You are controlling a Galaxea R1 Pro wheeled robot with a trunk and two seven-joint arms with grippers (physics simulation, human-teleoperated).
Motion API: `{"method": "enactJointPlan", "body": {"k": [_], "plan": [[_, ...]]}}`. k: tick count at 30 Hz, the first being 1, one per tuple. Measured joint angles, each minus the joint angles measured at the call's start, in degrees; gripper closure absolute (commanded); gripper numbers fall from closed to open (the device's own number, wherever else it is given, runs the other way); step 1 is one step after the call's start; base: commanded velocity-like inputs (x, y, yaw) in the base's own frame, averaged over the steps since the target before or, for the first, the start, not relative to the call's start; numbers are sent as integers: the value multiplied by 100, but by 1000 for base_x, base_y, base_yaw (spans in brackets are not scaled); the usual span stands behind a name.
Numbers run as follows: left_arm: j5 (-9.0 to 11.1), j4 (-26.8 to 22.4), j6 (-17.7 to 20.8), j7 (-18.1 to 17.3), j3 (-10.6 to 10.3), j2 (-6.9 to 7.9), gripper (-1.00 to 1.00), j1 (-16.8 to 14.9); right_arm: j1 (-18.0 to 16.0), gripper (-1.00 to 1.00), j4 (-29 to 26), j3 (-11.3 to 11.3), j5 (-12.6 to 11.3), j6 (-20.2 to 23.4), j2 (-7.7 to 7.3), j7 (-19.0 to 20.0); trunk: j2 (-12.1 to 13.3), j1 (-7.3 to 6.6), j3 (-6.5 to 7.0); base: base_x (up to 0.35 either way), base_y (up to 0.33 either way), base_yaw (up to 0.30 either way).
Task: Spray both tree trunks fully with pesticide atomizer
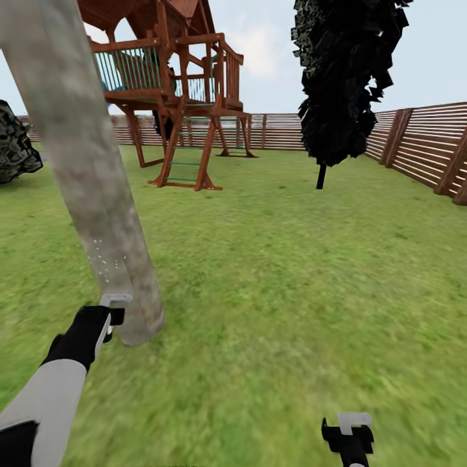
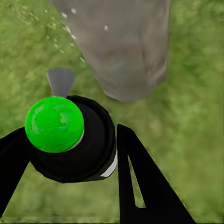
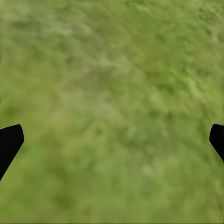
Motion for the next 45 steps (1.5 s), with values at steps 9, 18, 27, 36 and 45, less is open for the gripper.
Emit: {"method": "enactJointPlan", "body": {"k": [9,18,27,36,45], "plan": [[-13,8,-5,2,175,-8,100,264,1,-100,-1,0,-6,-1,0,1,0,-3,1,107,-235,123],[-18,7,-65,190,329,-14,100,450,0,-100,0,-1,1,0,3,2,0,-3,1,278,-144,174],[22,16,-64,192,355,-53,100,528,0,-100,9,4,2,-1,9,2,0,-2,1,247,-171,267],[18,830,-746,209,304,-124,100,625,1,-100,7,2,2,-1,8,1,0,-1,1,107,-257,28],[35,834,-766,774,321,-211,100,627,1,-100,15,7,2,-1,9,6,0,0,1,38,-268,34]]}}
